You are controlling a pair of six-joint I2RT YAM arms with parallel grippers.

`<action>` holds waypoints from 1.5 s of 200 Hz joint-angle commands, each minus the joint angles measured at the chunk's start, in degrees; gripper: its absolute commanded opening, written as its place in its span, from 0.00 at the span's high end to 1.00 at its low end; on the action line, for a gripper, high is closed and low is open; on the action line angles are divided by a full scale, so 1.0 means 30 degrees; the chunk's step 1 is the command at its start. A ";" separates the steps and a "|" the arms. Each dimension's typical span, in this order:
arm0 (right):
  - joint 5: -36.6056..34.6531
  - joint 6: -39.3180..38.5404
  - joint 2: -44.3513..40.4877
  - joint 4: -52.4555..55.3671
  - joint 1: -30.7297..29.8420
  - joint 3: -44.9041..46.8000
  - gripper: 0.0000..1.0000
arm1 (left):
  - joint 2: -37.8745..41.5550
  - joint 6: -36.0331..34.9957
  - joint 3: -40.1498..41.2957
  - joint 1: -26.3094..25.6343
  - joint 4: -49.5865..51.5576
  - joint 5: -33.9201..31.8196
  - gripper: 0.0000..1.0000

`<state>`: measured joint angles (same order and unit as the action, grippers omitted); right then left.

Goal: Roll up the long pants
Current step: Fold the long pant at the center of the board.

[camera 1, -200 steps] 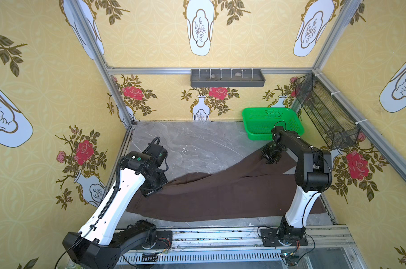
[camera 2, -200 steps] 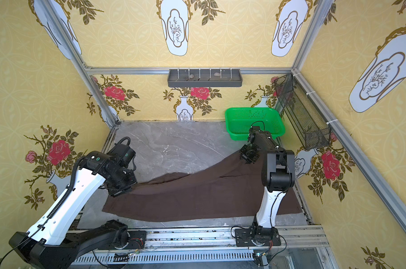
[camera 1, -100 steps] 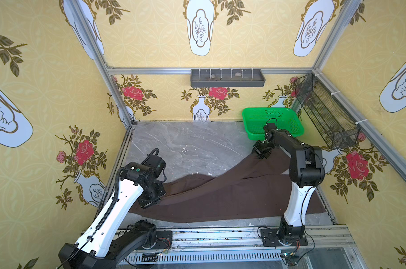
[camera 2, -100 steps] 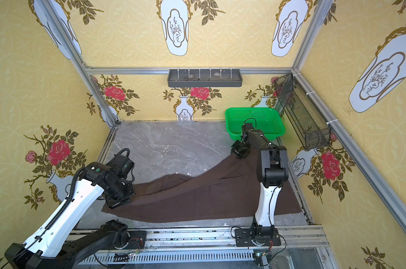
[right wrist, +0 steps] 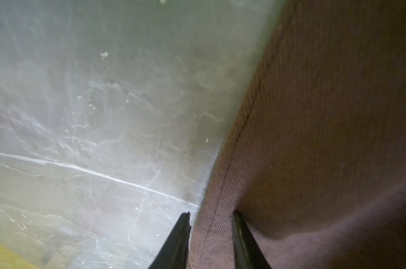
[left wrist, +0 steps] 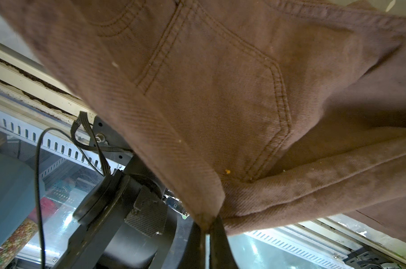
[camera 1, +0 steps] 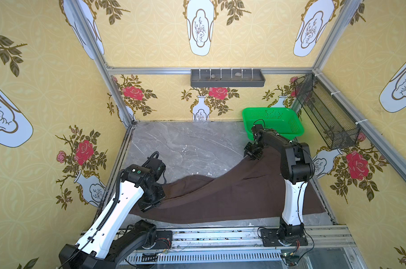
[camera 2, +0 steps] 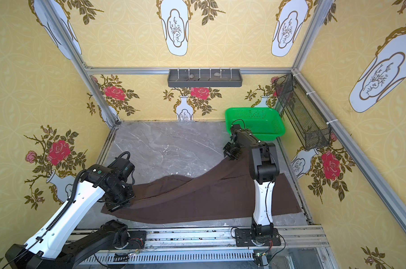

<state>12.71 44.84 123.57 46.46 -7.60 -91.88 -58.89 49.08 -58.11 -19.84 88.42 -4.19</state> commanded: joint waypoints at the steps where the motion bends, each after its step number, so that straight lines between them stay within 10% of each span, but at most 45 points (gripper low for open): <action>1: -0.2383 -0.0252 0.0542 0.2461 -0.0105 0.0131 0.67 | -0.0141 -0.0318 -0.0142 0.0047 0.2487 -0.0471 1.00; 161: -0.5133 -0.0542 0.1304 0.5067 -0.1402 -0.0735 1.00 | -0.1366 -0.1276 -0.1708 0.0772 0.2295 -0.1327 1.00; 300: -0.0874 -0.1482 -0.1841 0.6596 0.4389 -0.6051 1.00 | -1.4059 -0.5692 -1.5945 0.3352 -0.1538 -0.2336 1.00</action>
<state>7.88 41.67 119.09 65.69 3.81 -110.59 -95.20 35.24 -99.83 -10.94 86.19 -10.00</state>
